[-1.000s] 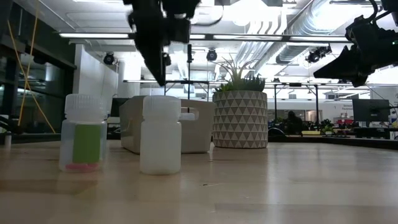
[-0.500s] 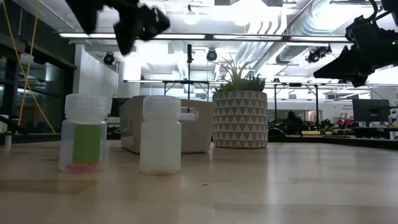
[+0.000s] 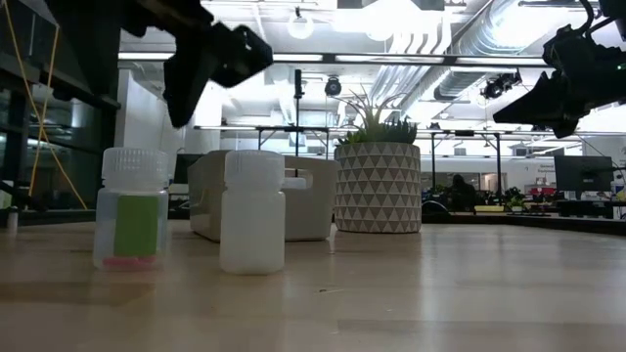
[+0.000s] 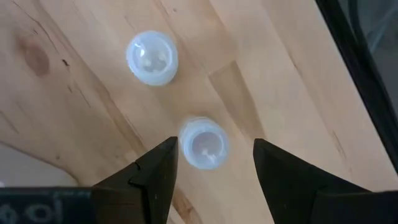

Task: Pick and place pill bottles into a basket
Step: Put the transparent pill bottle into the white bin

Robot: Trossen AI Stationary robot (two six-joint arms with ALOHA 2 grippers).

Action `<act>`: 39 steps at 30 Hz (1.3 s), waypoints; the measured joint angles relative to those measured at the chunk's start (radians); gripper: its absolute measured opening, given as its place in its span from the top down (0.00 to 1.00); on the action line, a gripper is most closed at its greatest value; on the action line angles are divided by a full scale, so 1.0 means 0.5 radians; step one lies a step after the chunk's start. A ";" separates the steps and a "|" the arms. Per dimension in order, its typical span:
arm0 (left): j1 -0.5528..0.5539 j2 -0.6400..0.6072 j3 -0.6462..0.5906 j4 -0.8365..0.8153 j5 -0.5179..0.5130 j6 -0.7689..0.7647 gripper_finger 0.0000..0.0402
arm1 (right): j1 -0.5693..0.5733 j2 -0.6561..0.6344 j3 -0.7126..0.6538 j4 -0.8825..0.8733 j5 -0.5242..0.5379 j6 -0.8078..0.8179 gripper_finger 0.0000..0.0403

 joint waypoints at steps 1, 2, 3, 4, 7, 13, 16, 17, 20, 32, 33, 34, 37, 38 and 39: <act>0.000 0.018 0.000 0.013 0.001 0.001 0.39 | 0.000 0.000 0.000 -0.003 -0.006 0.001 0.98; 0.001 0.035 0.000 0.025 0.001 0.002 0.39 | 0.000 0.000 0.000 -0.005 -0.005 0.001 0.98; 0.001 0.050 0.000 0.020 0.000 0.007 0.39 | 0.000 0.000 0.000 -0.004 -0.005 0.001 0.98; 0.001 0.064 -0.001 0.012 -0.003 0.012 0.39 | 0.000 0.000 0.000 -0.005 -0.004 0.001 0.98; 0.001 0.101 -0.001 0.015 -0.013 0.015 0.39 | 0.000 -0.001 0.000 -0.007 -0.004 0.001 0.98; 0.000 0.150 -0.007 0.026 0.000 0.021 0.39 | 0.000 -0.001 0.000 -0.014 0.009 0.001 0.98; 0.000 0.147 -0.073 0.131 -0.006 0.021 0.39 | 0.000 -0.001 0.000 -0.014 0.009 0.001 0.98; 0.000 0.148 -0.093 0.138 -0.007 0.021 0.39 | 0.000 -0.001 0.000 -0.014 0.009 0.001 0.98; 0.000 0.148 -0.152 0.192 0.027 0.021 0.39 | 0.000 -0.001 0.000 -0.014 0.009 0.001 0.98; 0.000 0.148 -0.207 0.277 0.030 0.007 0.39 | 0.000 -0.001 0.000 -0.028 0.075 0.001 0.98; 0.000 0.148 -0.207 0.277 0.030 0.008 0.39 | 0.000 -0.001 0.000 -0.028 0.077 0.001 0.98; 0.000 0.148 -0.207 0.277 0.030 0.008 0.39 | 0.000 -0.001 0.000 -0.029 0.077 0.000 0.98; 0.001 0.148 -0.207 0.276 0.030 0.013 0.40 | 0.000 -0.001 0.000 -0.028 0.077 0.000 0.98; 0.001 0.148 -0.207 0.277 0.030 0.015 0.41 | 0.000 -0.001 0.000 -0.029 0.077 0.001 0.98; 0.001 0.148 -0.207 0.277 0.030 0.015 0.43 | 0.000 -0.001 0.000 -0.028 0.077 0.000 0.98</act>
